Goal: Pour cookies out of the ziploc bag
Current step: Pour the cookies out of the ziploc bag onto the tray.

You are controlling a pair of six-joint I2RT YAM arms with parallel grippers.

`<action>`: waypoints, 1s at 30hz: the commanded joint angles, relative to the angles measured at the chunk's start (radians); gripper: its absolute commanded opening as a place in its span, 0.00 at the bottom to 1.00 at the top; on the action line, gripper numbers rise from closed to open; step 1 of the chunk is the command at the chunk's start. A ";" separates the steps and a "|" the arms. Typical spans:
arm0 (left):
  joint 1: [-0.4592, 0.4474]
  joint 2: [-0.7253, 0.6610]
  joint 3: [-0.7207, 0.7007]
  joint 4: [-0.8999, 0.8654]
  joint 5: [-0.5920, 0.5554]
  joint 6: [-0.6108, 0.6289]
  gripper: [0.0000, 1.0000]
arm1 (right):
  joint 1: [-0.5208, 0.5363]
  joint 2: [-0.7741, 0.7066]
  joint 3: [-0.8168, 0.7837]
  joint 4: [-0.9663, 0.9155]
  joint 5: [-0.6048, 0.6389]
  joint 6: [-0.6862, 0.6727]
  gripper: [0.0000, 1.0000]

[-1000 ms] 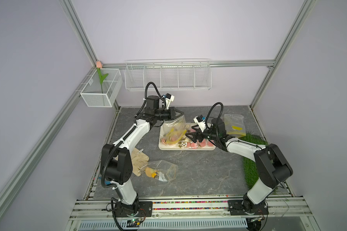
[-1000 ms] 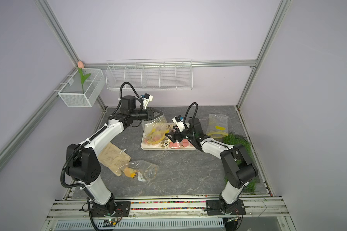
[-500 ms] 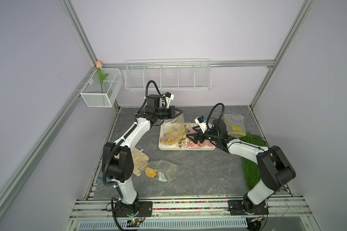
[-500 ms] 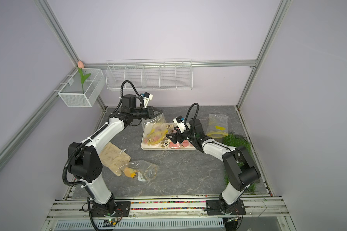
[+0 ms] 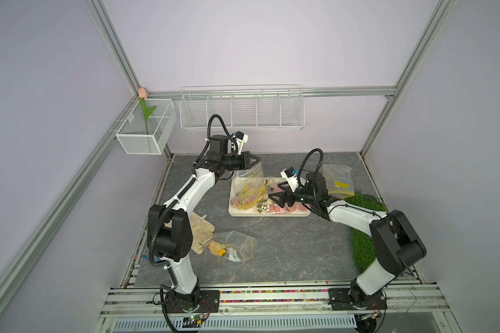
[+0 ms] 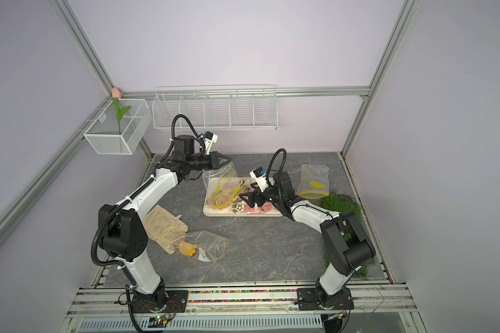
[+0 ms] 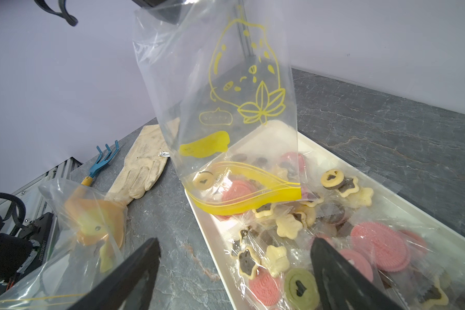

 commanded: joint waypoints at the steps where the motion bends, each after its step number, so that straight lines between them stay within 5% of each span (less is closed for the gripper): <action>1: 0.015 0.006 0.037 -0.029 -0.019 0.047 0.00 | -0.005 -0.027 -0.015 -0.002 -0.031 0.010 0.91; 20: 0.036 -0.011 -0.010 -0.071 -0.086 0.119 0.00 | -0.003 -0.018 -0.014 0.003 -0.062 0.012 0.93; 30: 0.035 -0.037 -0.074 0.063 0.033 0.063 0.00 | -0.001 -0.046 -0.027 0.006 -0.069 0.025 0.95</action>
